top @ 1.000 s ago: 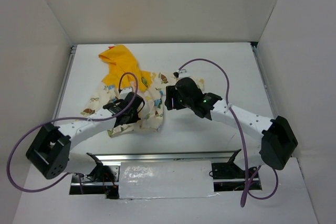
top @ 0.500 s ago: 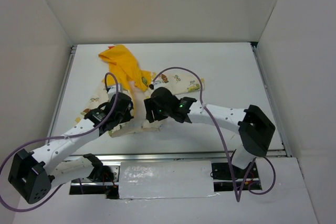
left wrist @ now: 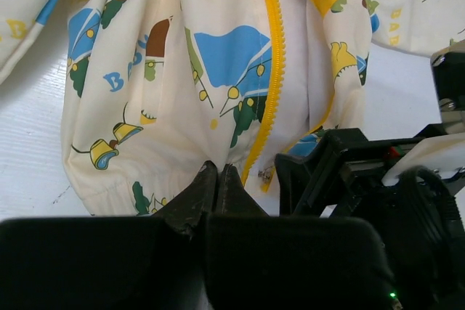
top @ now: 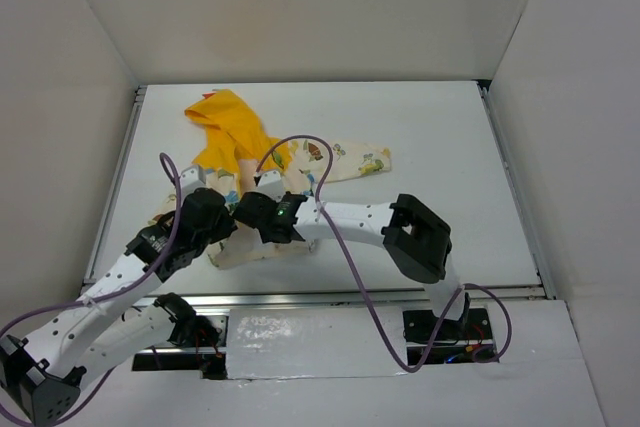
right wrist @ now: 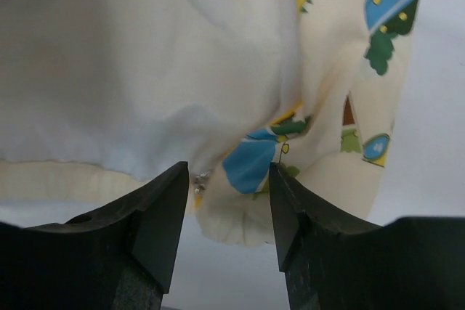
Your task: Zip up the jacket
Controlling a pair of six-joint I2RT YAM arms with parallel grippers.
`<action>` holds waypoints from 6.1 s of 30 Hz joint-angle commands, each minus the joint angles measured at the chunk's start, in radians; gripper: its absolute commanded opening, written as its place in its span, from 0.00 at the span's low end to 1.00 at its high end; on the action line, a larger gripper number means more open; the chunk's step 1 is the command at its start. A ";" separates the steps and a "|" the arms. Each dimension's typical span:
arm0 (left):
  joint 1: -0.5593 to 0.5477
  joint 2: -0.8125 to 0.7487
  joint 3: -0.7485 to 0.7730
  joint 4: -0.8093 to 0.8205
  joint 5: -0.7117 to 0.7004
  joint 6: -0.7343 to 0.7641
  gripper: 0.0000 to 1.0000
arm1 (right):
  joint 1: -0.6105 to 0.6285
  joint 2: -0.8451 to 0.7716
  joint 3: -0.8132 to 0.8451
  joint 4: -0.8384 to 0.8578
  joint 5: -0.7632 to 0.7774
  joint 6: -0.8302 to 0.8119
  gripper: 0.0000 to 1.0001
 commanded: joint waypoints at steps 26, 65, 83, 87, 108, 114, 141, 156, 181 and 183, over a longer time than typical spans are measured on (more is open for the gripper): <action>0.006 -0.022 -0.027 0.043 0.054 0.081 0.00 | 0.005 -0.045 -0.194 0.089 -0.094 0.042 0.00; 0.021 0.067 -0.107 0.315 0.367 0.171 0.00 | -0.196 -0.533 -0.646 0.347 -0.260 -0.193 0.48; 0.021 0.059 -0.116 0.315 0.368 0.179 0.00 | -0.148 -0.318 -0.606 0.292 -0.226 -0.161 0.38; 0.021 0.056 -0.120 0.310 0.368 0.179 0.00 | -0.148 -0.290 -0.593 0.312 -0.221 -0.158 0.29; 0.030 0.042 -0.106 0.375 0.327 0.168 0.00 | -0.229 -0.696 -0.937 1.125 -0.756 -0.387 0.00; 0.032 0.035 -0.119 0.451 0.325 0.180 0.00 | -0.280 -0.664 -0.919 1.258 -1.000 -0.447 0.00; 0.036 -0.208 -0.294 0.649 0.407 0.091 0.00 | -0.134 -0.487 -1.116 1.824 -0.430 -0.040 0.00; 0.036 -0.195 -0.311 0.689 0.423 0.071 0.00 | -0.144 -0.453 -1.104 1.844 -0.432 0.009 0.00; 0.036 -0.217 -0.331 0.691 0.405 0.041 0.00 | -0.190 -0.441 -1.135 1.892 -0.482 0.051 0.00; 0.036 -0.214 -0.333 0.695 0.405 0.039 0.00 | -0.188 -0.438 -1.138 1.901 -0.487 0.052 0.00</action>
